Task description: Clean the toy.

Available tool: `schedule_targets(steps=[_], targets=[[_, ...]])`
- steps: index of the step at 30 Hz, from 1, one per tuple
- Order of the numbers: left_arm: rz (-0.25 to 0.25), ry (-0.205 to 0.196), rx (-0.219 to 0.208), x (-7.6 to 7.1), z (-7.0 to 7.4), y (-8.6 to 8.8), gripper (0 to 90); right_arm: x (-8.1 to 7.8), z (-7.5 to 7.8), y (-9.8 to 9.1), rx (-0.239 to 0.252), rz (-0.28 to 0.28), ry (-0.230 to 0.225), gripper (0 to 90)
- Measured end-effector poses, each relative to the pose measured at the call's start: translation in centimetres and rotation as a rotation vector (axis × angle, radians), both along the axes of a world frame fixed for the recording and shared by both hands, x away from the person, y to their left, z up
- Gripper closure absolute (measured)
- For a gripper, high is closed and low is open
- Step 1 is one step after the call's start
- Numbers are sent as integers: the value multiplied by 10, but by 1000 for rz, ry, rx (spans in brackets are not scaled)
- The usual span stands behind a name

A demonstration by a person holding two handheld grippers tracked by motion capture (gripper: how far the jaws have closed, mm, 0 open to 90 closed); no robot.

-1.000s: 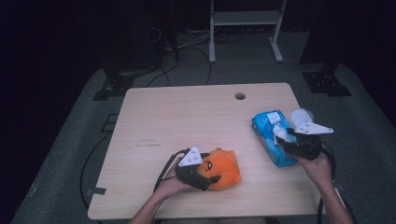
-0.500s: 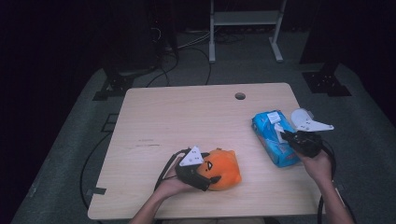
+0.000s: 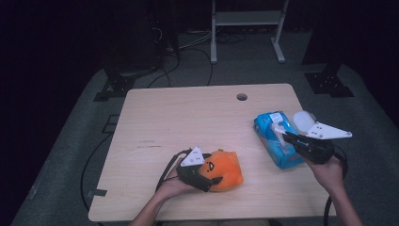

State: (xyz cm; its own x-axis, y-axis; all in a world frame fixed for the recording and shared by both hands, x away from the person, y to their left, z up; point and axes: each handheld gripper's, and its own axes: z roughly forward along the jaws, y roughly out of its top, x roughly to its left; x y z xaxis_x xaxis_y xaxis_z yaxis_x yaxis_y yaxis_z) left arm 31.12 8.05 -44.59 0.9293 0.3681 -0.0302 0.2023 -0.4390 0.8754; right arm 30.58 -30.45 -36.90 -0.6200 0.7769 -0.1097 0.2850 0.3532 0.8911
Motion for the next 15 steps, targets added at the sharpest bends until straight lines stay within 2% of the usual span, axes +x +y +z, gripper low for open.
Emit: schedule_targets(steps=[7,11,15], targets=[[-2,-2,-2,1,-1,0,85,-36,17,30,40,173,-15,841],[0,2,-8,1,-1,0,85,-51,19,54,61,283,18,839],[-3,3,-9,1,-1,0,84,-59,17,79,59,386,57,839]])
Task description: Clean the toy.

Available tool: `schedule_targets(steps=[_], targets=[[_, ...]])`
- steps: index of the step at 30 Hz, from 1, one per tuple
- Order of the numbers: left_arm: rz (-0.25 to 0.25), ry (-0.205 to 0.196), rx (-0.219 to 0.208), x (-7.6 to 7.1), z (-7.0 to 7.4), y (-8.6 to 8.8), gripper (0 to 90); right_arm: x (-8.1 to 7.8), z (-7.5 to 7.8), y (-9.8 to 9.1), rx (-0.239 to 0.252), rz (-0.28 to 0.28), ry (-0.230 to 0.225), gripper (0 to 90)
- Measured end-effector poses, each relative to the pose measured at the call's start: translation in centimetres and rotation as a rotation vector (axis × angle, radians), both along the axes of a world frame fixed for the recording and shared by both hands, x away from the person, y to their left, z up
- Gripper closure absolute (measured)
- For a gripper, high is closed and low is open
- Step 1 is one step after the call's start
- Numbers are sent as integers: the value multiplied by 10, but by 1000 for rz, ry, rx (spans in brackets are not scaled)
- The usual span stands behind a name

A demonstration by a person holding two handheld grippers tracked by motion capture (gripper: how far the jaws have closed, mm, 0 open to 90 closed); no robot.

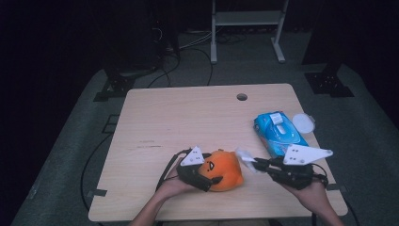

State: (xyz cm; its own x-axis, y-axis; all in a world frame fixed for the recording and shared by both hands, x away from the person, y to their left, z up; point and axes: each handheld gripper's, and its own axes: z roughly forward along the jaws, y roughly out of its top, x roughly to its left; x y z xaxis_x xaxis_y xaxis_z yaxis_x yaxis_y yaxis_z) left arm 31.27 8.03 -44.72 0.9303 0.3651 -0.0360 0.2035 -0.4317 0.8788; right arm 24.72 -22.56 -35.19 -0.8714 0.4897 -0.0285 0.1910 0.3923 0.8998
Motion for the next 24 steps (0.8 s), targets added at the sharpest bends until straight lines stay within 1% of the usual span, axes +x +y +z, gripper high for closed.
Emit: schedule_targets(steps=[2,5,7,8,9,12,13,14,16,18,19,21,22,24], targets=[[0,-1,0,0,0,0,82,1,-4,11,10,52,39,838],[-2,1,-2,0,-1,0,79,11,-18,25,-22,99,89,836],[-4,-2,0,0,-1,0,79,23,-28,33,-38,99,121,835],[-6,-7,3,0,-1,0,79,26,-31,34,-42,99,126,832],[-6,-9,3,-1,-1,0,79,33,-36,37,-45,85,138,829],[-12,-12,4,-1,-1,0,79,46,-46,44,-74,51,137,765],[-13,-9,5,-1,-1,0,79,49,-48,46,-76,57,140,743],[-15,-7,7,-1,-1,0,79,52,-50,49,-74,58,148,703],[-24,-10,16,-1,-1,1,79,55,-52,53,-84,56,144,587],[-37,-12,18,-1,-2,0,80,57,-55,56,-87,55,141,538],[-50,-19,28,-2,-1,0,81,60,-56,57,-81,56,155,518],[-63,-19,46,-2,-1,0,82,64,-59,61,-79,70,174,517],[-72,-26,58,-2,0,0,82,64,-61,64,-81,76,166,520],[-89,-36,84,-3,2,1,82,63,-64,66,-82,82,165,534]])
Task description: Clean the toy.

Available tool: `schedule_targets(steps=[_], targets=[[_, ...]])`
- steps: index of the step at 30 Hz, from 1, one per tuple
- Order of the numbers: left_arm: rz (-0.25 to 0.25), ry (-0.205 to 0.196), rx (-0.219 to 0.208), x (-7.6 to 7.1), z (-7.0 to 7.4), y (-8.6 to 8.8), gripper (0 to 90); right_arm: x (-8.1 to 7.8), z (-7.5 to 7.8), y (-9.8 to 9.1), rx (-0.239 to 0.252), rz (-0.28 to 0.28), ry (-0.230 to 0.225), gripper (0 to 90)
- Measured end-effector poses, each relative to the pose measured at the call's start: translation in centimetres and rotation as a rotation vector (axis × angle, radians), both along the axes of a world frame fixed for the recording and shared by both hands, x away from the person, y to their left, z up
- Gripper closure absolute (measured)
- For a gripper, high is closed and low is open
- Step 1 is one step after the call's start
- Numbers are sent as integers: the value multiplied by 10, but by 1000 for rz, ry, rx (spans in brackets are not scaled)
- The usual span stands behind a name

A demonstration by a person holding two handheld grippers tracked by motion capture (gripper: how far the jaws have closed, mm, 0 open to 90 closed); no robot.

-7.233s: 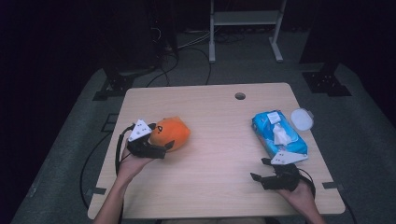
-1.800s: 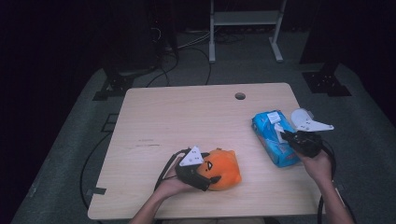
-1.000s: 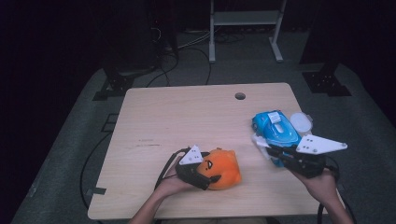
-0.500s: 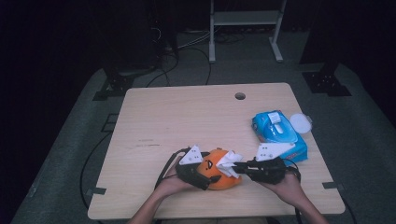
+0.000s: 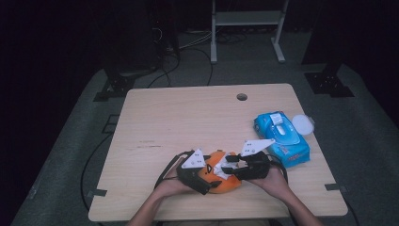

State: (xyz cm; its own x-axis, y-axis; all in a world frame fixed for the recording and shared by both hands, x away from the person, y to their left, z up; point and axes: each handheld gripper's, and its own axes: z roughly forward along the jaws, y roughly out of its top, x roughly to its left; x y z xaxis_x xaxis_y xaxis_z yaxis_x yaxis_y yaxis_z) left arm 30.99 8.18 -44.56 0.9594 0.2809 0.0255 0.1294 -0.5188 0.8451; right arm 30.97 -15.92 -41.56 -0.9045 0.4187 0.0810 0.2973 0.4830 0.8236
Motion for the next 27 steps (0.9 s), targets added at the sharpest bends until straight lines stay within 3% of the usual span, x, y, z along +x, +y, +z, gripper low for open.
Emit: schedule_targets(steps=[4,8,10,13,20,24,27], targets=[[-30,19,71,3,16,4,80,-7,-6,1,-5,1,-6,648],[-19,6,93,-1,16,3,75,-14,-7,2,-12,-5,-32,714],[5,1,66,-1,13,4,80,-17,-5,2,-33,-6,-64,739],[19,7,32,0,11,9,81,-18,-1,-4,-41,6,-62,770],[42,-23,28,-1,12,16,128,-22,-1,-20,-51,-4,-62,810],[49,-22,3,1,6,20,173,-22,-4,-31,-70,-19,-40,813],[52,-32,-7,0,1,17,203,-22,-13,-40,-46,-36,0,814]])
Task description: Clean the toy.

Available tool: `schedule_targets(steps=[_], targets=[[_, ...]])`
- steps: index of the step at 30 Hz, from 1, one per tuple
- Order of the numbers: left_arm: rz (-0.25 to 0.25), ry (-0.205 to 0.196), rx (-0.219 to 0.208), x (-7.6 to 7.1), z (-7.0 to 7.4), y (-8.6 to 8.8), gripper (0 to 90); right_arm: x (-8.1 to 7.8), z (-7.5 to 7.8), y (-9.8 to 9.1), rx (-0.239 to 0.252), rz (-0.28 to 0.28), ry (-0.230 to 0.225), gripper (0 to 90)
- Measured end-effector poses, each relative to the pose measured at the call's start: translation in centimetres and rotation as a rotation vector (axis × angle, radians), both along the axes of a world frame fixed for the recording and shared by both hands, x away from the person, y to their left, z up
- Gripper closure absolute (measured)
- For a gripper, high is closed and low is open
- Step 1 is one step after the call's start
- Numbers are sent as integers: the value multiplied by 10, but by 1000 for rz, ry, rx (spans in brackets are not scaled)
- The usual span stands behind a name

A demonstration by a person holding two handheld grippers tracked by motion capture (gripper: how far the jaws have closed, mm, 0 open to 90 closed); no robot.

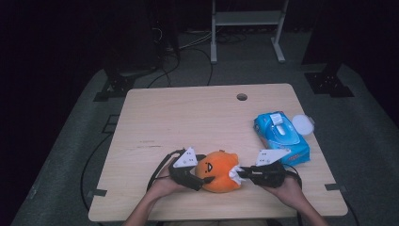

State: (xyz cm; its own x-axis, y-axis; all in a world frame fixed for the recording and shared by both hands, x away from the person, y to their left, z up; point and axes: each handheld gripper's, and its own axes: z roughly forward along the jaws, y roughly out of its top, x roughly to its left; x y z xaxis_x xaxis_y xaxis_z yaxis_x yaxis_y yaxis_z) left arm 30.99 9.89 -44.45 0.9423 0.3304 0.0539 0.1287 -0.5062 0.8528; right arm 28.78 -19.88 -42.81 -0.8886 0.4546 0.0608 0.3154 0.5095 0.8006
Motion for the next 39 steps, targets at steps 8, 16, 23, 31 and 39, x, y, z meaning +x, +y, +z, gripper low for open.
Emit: schedule_targets(steps=[8,16,23,31,39], targets=[[36,53,-33,6,-3,0,217,-8,12,32,-26,52,-88,814],[45,107,-91,12,-6,4,219,-7,-1,-6,-27,21,-37,809],[65,113,-94,9,-8,2,212,-13,1,11,-14,25,-61,802],[22,49,-68,1,-9,-4,184,-16,-12,15,9,8,-77,781],[23,25,-47,-2,-9,-6,167,-24,-15,21,-5,-12,-128,715]])
